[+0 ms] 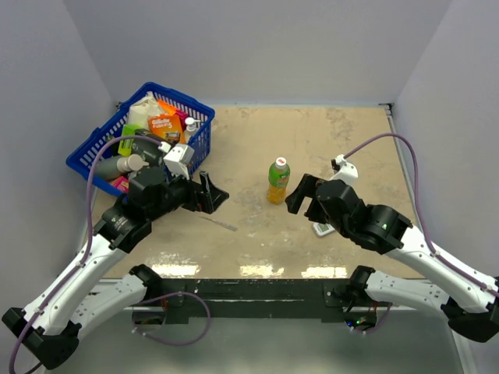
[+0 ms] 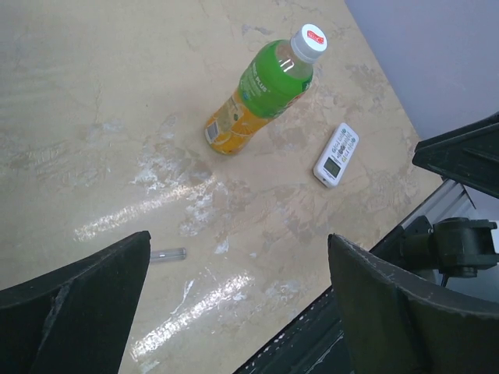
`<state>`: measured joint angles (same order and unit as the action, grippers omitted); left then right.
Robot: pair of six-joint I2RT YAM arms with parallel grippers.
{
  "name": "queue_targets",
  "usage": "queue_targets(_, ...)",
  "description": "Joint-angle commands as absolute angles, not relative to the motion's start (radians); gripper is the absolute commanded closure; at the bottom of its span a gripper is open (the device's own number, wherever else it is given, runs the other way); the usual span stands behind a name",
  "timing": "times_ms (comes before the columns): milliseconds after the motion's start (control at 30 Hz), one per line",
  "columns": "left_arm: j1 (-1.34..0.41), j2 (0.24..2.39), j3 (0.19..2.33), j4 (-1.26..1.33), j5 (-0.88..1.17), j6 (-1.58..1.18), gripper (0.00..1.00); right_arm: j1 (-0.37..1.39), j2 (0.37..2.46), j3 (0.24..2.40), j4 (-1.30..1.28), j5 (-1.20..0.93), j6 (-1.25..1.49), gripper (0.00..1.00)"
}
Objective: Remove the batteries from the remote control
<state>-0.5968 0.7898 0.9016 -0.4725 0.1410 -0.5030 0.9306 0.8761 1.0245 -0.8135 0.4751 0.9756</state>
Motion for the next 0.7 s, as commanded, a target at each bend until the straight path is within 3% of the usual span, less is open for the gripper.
queue_targets(0,-0.600,0.787,0.919,-0.425,0.121,-0.466,0.00,0.934,0.868,1.057,-0.856,0.563,1.042,0.01)
queue_targets(233,-0.600,0.793,0.917,-0.416,0.107,-0.440,0.00,0.934,0.873,1.058,-0.916,0.623,1.104,0.01)
queue_targets(400,-0.598,0.790,0.890,-0.419,0.091,-0.426,0.00,0.934,0.890,1.080,-1.162,0.751,1.339,0.02)
queue_targets(667,-0.600,0.750,0.773,-0.362,0.077,-0.373,0.02,0.878,0.920,1.049,-1.304,0.899,1.424,0.11)
